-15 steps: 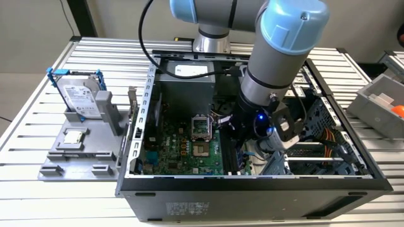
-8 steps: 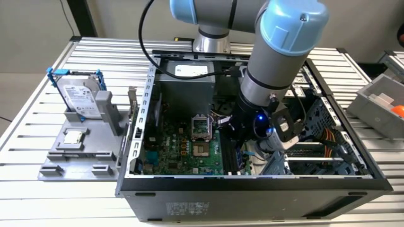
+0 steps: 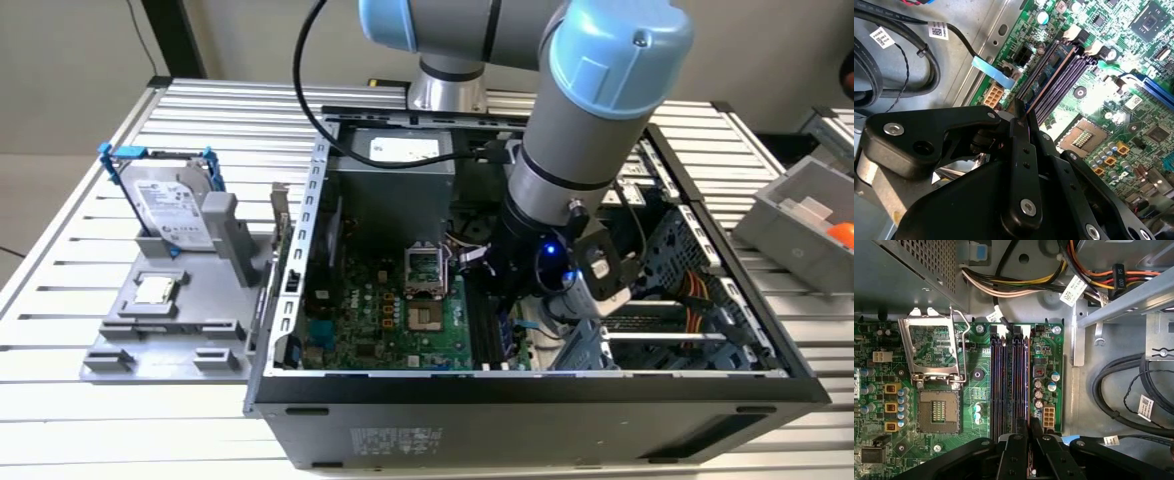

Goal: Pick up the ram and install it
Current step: 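Insert the ram into the slot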

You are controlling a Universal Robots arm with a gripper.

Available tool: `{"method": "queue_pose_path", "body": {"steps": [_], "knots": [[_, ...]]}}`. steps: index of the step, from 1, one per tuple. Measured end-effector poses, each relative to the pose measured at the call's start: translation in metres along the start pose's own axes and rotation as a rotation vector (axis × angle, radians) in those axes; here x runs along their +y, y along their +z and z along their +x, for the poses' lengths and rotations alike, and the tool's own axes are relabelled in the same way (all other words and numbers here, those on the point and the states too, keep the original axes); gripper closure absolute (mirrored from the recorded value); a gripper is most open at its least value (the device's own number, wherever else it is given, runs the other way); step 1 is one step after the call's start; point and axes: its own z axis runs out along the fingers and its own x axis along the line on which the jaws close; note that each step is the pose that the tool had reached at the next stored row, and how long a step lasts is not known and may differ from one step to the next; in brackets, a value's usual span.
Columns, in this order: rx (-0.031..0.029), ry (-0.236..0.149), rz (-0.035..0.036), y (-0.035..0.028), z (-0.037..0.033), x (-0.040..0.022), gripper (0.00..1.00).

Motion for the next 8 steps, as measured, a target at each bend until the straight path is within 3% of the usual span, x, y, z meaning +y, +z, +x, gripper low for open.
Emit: {"method": "queue_pose_path", "body": {"steps": [8], "knots": [[0.0001,0.000,0.0004,0.0012,0.0000,0.0004,1.00]]}}
